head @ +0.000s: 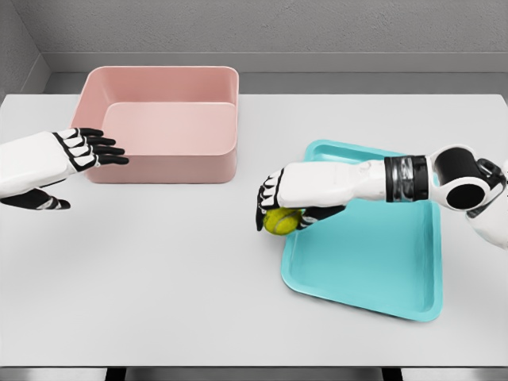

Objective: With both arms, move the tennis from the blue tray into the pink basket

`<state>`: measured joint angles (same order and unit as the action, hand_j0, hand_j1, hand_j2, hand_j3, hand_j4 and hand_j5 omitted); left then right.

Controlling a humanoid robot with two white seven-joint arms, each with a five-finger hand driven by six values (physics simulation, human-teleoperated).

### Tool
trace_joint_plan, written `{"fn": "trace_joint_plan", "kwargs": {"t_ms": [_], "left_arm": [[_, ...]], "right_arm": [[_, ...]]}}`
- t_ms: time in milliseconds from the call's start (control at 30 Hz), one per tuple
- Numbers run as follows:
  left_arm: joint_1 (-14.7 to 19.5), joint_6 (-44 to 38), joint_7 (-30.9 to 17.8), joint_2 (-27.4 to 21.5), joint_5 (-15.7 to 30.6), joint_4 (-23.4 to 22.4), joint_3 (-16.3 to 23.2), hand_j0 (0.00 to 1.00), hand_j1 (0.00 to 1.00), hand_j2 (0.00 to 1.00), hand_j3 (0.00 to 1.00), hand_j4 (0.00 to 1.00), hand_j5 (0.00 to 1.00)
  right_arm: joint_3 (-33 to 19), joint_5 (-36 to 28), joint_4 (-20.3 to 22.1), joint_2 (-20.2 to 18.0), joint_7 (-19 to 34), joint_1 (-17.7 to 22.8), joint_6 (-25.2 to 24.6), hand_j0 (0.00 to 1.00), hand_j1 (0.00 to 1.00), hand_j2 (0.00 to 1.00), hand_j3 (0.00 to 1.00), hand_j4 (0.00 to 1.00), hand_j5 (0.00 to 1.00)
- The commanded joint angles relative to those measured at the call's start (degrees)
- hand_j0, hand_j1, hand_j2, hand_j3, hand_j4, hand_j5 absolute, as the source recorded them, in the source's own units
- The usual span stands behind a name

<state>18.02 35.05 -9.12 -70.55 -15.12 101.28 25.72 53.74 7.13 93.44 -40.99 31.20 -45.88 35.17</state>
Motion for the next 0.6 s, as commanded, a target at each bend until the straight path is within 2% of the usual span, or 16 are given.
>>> {"fn": "trace_joint_plan", "kwargs": {"t_ms": [0,133,267,367,433,567], "left_arm": [[0.0,-0.1,1.6,0.7,0.4,0.1,0.0,1.00,1.00,1.00,1.00,1.00,1.00],[1.4,-0.1,2.0,4.2,0.4,0.1,0.0,1.00,1.00,1.00,1.00,1.00,1.00],[2.3,-0.1,4.7,4.2,0.4,0.1,0.0,1.00,1.00,1.00,1.00,1.00,1.00],[2.7,-0.1,4.6,4.5,0.4,0.1,0.2,1.00,1.00,1.00,1.00,1.00,1.00],[3.0,-0.1,4.2,4.6,0.2,0.1,2.2,1.00,1.00,1.00,1.00,1.00,1.00],[3.3,-0.1,3.6,4.8,-6.8,0.1,3.9,1.00,1.00,1.00,1.00,1.00,1.00]], "right_arm": [[0.6,-0.5,-0.1,1.4,0.2,-0.2,-0.2,0.58,0.58,0.58,0.58,0.58,0.58],[1.7,-0.5,-0.4,3.3,0.6,-1.3,-0.2,0.58,0.58,0.58,0.58,0.58,0.58],[3.3,-0.4,-2.4,5.6,0.6,-1.9,-0.2,0.58,0.58,0.58,0.58,0.58,0.58],[4.0,0.1,-4.0,7.6,0.6,-2.1,-0.2,0.58,0.58,0.58,0.58,0.58,0.58],[4.4,0.1,-5.7,9.3,0.7,-2.4,-0.2,0.58,0.58,0.58,0.58,0.58,0.58],[5.9,1.4,-7.5,11.2,0.6,-3.0,-0.6,0.59,0.59,0.59,0.59,0.59,0.59]]}}
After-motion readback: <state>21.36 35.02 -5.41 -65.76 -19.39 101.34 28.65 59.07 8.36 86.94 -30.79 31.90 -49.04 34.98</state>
